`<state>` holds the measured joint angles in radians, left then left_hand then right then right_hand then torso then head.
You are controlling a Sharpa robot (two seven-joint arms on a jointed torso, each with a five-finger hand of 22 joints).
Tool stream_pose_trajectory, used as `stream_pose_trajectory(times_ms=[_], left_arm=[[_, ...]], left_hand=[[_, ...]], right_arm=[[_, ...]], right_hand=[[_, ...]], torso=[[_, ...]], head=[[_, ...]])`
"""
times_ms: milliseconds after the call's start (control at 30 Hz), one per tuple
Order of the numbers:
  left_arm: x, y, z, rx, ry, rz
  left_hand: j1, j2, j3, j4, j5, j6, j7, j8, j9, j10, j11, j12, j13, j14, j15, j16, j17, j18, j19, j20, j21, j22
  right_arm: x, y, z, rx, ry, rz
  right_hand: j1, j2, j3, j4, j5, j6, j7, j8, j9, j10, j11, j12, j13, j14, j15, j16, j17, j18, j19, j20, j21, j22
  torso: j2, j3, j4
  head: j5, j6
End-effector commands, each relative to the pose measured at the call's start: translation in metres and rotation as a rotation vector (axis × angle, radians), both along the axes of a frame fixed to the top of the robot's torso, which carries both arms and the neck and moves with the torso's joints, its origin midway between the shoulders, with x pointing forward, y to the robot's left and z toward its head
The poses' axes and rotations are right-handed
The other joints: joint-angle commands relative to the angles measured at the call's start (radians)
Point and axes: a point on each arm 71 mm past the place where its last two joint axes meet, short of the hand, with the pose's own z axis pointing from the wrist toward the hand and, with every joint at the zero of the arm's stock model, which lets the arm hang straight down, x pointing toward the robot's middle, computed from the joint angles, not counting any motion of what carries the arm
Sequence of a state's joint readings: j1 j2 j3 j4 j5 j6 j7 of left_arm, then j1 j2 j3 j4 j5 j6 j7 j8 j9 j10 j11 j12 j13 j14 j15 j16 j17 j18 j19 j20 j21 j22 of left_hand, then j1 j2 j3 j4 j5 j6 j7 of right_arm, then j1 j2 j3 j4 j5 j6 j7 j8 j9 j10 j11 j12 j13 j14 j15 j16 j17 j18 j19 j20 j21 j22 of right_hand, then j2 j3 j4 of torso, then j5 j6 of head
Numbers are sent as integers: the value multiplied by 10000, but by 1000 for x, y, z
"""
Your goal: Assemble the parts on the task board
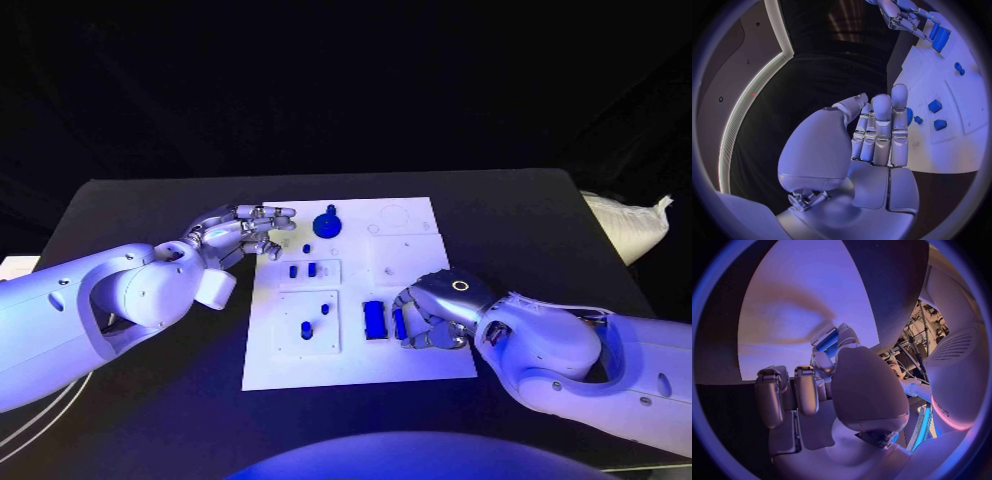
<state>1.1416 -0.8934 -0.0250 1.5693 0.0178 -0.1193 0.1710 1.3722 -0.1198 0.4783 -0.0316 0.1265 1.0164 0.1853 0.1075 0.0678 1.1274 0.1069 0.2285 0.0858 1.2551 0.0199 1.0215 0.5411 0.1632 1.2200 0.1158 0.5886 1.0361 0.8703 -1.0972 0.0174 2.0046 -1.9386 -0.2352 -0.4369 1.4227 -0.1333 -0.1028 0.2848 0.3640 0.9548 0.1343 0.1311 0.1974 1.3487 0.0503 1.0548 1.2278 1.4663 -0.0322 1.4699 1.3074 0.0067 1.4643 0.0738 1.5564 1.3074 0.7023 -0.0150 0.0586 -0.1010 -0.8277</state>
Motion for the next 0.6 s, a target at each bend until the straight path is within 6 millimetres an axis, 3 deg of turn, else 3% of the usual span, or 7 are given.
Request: stream_pose_trajectory(times_ms=[33, 600], left_arm=[[-1, -3, 1, -69, -40, -298], [-2, -3, 0, -14, -22, -409]], left_hand=[[-35, 57, -65, 14, -7, -82, 14, -6, -14, -82, -5, 39, -17, -80, -20, -34, -9, 136, -57, 5, -17, -17], [-35, 57, -65, 14, -7, -82, 14, -6, -14, -82, -5, 39, -17, -80, -20, -34, -9, 136, -57, 5, -17, -17]], right_arm=[[0, -1, -3, -396, 44, -29], [1, -1, -1, -324, -165, -185]], right_hand=[[-48, -91, 16, 55, -47, -88, 21, -39, -18, -71, -8, -38, -19, 735, 78, -64, 1265, -9, 934, 76, -37, 2475], [-482, -382, -75, 87, -76, -331, 101, -114, -103, -278, 68, -350, -287, 734, 141, -68, 1273, 0, 913, 132, -67, 2450]], torso=[[4, 2, -1], [1, 0, 0]], head=[[-7, -8], [-7, -5]])
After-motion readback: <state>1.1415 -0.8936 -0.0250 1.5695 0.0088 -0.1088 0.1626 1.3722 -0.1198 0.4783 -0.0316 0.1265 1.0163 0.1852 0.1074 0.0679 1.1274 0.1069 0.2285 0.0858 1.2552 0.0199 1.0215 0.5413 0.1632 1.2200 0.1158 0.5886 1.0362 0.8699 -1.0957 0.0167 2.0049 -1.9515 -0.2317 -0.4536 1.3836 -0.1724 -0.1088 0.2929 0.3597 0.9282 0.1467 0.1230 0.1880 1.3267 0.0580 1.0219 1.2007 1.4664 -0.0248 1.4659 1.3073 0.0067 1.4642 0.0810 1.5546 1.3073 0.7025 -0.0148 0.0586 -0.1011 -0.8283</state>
